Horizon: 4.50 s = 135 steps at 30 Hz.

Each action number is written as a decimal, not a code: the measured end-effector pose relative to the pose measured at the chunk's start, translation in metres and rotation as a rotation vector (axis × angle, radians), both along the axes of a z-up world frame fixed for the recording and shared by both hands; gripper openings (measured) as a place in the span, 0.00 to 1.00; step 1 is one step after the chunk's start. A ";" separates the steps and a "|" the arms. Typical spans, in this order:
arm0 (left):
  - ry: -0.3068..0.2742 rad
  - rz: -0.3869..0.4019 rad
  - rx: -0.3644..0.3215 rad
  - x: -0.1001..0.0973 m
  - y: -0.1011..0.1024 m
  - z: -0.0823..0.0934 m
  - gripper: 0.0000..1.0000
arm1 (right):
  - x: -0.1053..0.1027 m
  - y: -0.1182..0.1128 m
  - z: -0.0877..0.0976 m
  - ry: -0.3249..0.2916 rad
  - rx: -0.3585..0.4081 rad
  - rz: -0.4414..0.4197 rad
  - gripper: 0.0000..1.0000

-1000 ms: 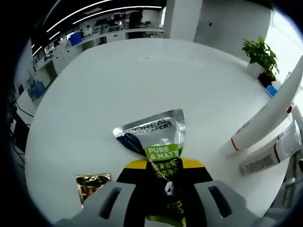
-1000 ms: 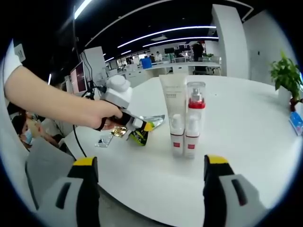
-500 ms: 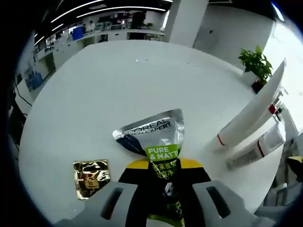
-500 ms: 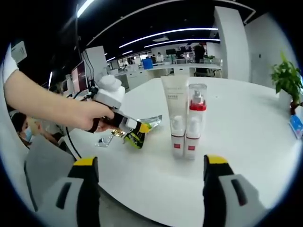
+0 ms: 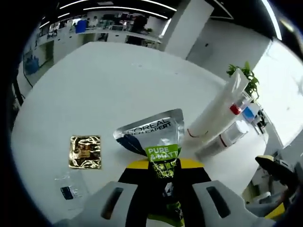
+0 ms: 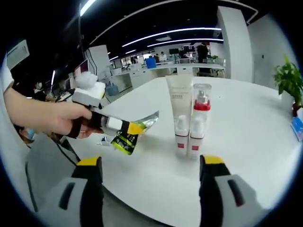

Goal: Arrange the skincare products in the storage area until every visible bottle or jar stands upright without overlapping.

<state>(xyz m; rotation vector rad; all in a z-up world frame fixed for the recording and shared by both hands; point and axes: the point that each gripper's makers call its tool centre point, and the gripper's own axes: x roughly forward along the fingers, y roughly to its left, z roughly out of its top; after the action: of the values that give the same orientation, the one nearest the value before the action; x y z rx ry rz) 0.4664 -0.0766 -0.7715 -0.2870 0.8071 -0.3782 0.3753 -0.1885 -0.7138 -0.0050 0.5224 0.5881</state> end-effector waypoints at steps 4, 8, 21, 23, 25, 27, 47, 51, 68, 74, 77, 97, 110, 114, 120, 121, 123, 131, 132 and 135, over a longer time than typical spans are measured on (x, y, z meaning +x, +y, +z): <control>-0.031 -0.010 -0.015 -0.003 0.001 0.015 0.17 | -0.001 0.001 0.000 0.001 -0.001 0.008 0.83; -0.045 -0.019 -0.062 -0.007 -0.003 0.031 0.17 | -0.004 0.004 0.002 0.032 0.054 0.015 0.75; -0.182 -0.176 0.004 -0.033 -0.005 0.069 0.17 | -0.006 0.007 0.010 0.087 0.205 0.008 0.61; -0.189 -0.184 -0.005 -0.037 -0.005 0.073 0.17 | -0.007 0.008 0.014 0.094 0.242 0.014 0.57; -0.199 -0.198 -0.007 -0.043 -0.006 0.077 0.17 | -0.008 0.009 0.017 0.102 0.266 0.018 0.53; -0.215 -0.217 -0.005 -0.048 -0.008 0.081 0.17 | -0.008 0.011 0.021 0.097 0.285 0.025 0.49; -0.336 -0.376 0.005 -0.084 -0.033 0.108 0.18 | 0.026 0.056 0.068 0.103 0.630 -0.006 0.35; -0.335 -0.381 -0.011 -0.085 -0.035 0.108 0.18 | 0.031 0.050 0.077 0.119 0.749 -0.051 0.12; -0.277 -0.418 -0.074 -0.099 -0.037 0.101 0.54 | 0.017 0.033 0.072 0.187 0.845 -0.077 0.01; -0.260 -0.416 -0.111 -0.101 -0.026 0.102 0.61 | 0.013 0.028 0.088 0.189 0.929 -0.042 0.01; -0.239 -0.439 -0.177 -0.104 -0.026 0.105 0.67 | 0.008 0.031 0.099 0.177 0.966 0.013 0.01; -0.210 -0.554 -0.693 -0.123 -0.030 0.160 0.03 | 0.002 0.021 0.115 0.172 1.097 0.061 0.01; -0.301 -0.449 -0.957 -0.116 -0.018 0.220 0.00 | -0.001 0.040 0.132 0.185 1.194 0.137 0.13; -0.314 -0.432 -0.971 -0.110 -0.012 0.227 0.00 | -0.011 0.055 0.135 0.213 1.213 0.182 0.14; -0.308 -0.405 -0.991 -0.102 -0.007 0.229 0.00 | -0.016 0.061 0.147 0.209 1.292 0.207 0.01; -0.309 -0.390 -0.977 -0.098 -0.005 0.226 0.00 | -0.017 0.058 0.155 0.257 1.373 0.215 0.01; -0.299 -0.376 -0.955 -0.095 -0.006 0.222 0.00 | -0.018 0.058 0.157 0.195 1.320 0.233 0.01; -0.351 -0.353 -0.912 -0.089 -0.011 0.219 0.04 | -0.015 0.055 0.164 0.206 1.372 0.221 0.01; -0.343 -0.359 -0.890 -0.090 -0.014 0.212 0.09 | -0.013 0.053 0.165 0.207 1.392 0.204 0.01; -0.256 -0.383 -0.915 -0.100 -0.020 0.200 0.23 | -0.009 0.047 0.165 0.203 1.416 0.166 0.01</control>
<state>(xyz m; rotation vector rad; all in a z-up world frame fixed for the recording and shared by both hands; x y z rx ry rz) 0.3665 -0.0967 -0.5716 -0.9187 0.3855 -1.1216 0.3664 -0.1412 -0.5486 1.3726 0.2070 1.0245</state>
